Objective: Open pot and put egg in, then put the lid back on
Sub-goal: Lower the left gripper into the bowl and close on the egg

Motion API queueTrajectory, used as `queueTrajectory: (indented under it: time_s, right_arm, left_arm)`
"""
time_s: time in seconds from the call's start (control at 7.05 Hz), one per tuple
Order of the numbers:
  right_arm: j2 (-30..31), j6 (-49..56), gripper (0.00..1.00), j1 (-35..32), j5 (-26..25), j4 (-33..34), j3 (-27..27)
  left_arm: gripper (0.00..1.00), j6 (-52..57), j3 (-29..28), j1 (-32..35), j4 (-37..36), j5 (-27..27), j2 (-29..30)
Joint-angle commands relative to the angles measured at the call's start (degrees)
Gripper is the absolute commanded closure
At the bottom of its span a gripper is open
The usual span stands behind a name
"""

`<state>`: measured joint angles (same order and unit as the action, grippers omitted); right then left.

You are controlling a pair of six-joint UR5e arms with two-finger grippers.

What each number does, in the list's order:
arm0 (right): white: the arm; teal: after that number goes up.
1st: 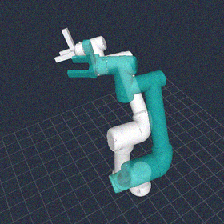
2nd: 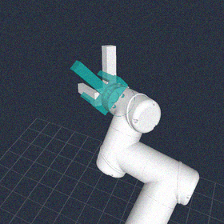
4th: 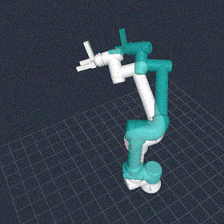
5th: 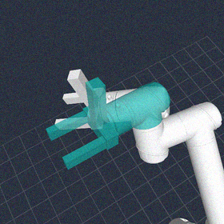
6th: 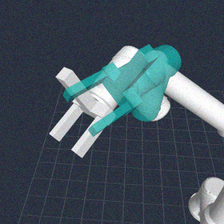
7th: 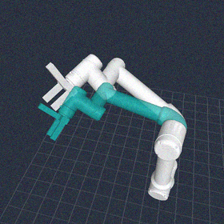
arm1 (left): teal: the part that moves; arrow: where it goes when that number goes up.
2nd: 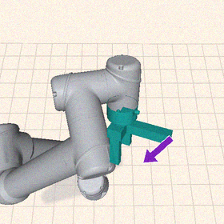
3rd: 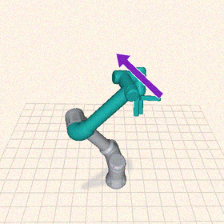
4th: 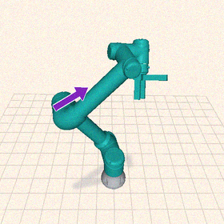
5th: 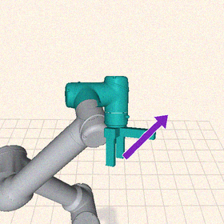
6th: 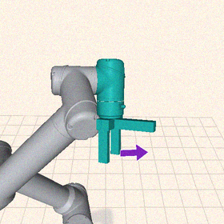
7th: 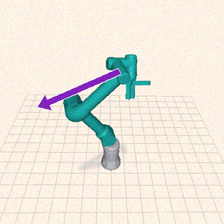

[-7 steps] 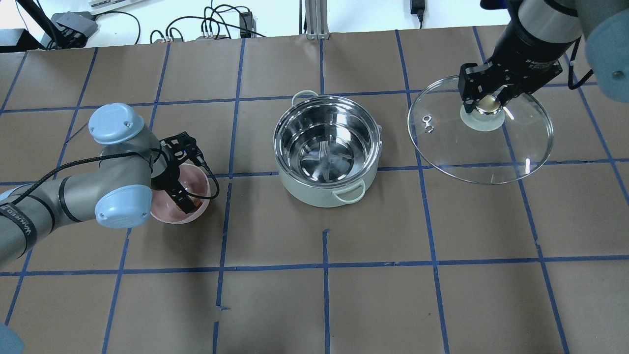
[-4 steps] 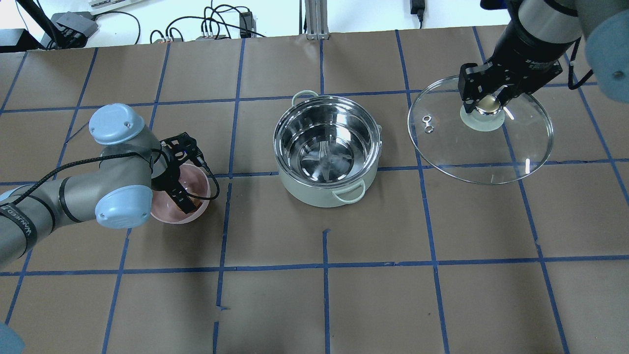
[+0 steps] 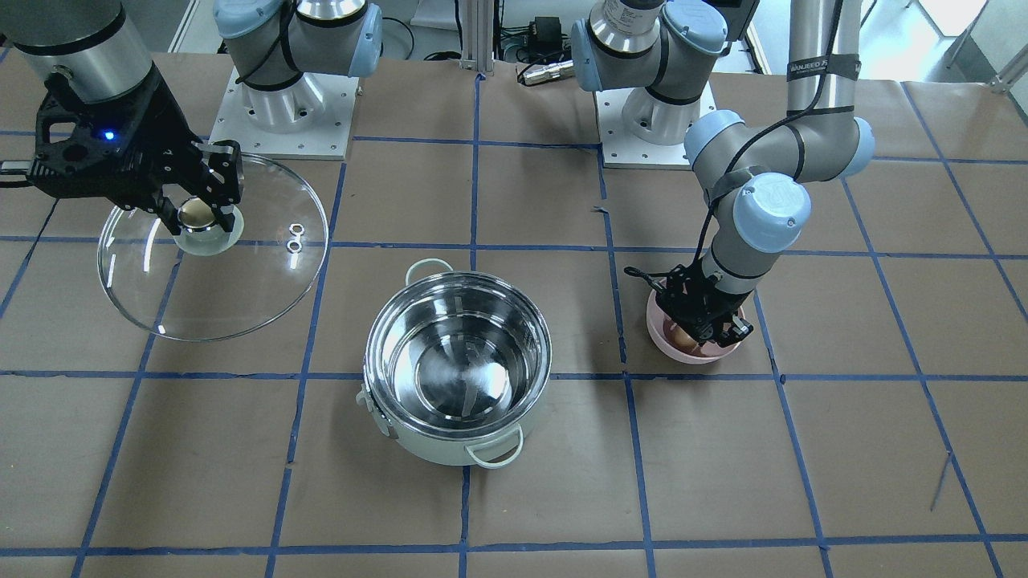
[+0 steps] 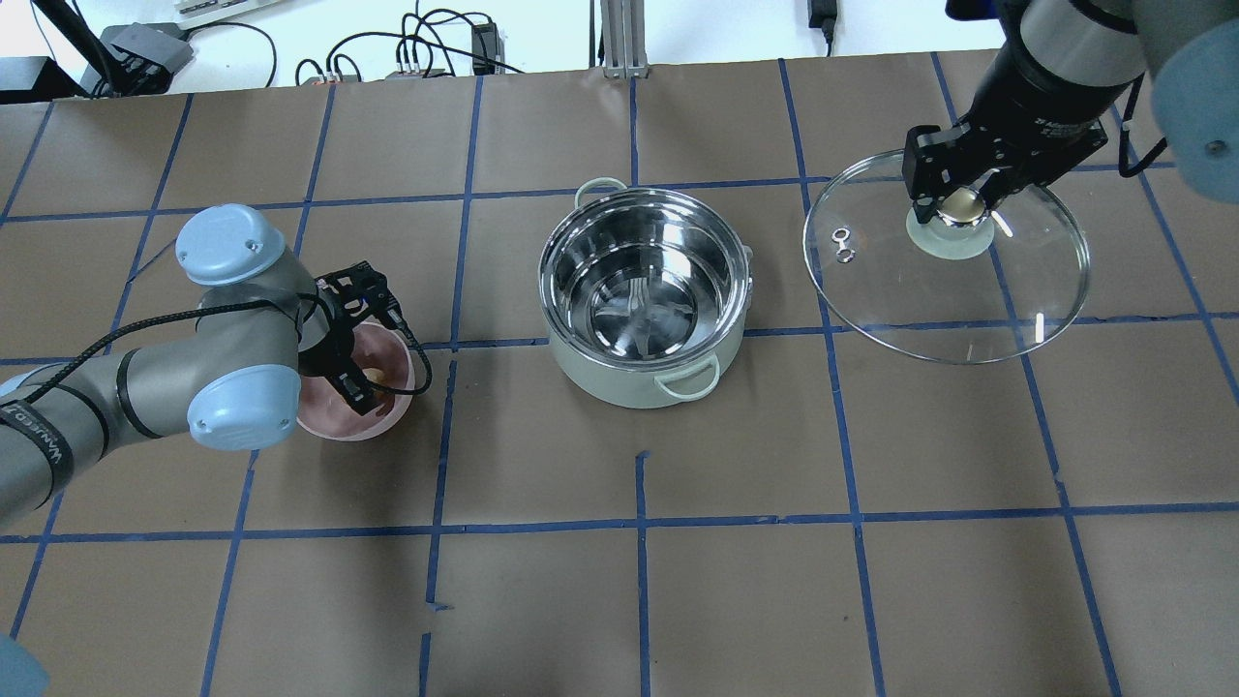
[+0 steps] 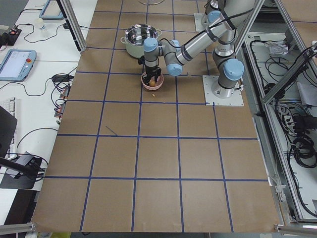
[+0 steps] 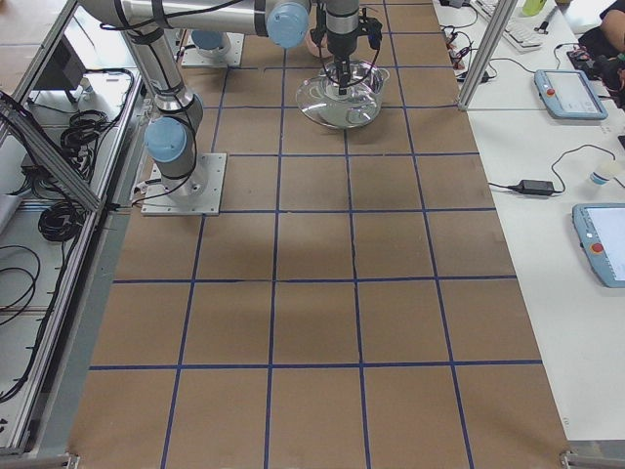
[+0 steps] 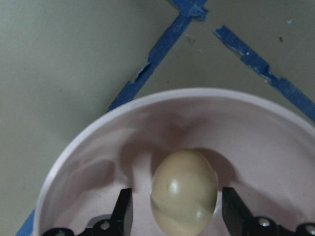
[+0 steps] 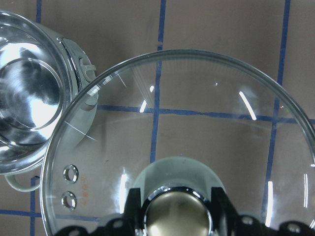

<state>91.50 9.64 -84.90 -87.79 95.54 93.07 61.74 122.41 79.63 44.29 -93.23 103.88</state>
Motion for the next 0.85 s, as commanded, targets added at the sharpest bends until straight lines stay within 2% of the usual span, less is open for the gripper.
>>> queueTrajectory:
  time_s: [0.0, 0.43, 0.71]
  right_arm:
    - [-0.01, 0.03, 0.77, 0.00, -0.01, 0.00, 0.00]
    - [-0.01, 0.03, 0.77, 0.00, -0.01, -0.09, 0.00]
    - [-0.01, 0.03, 0.77, 0.00, -0.01, 0.00, 0.00]
  left_arm:
    - [0.66, -0.04, 0.02, 0.00, 0.00, 0.15, -0.08]
    - [0.67, -0.47, 0.02, 0.00, 0.18, 0.15, -0.08]
    - [0.75, -0.65, -0.85, -0.09, 0.35, 0.68, -0.78]
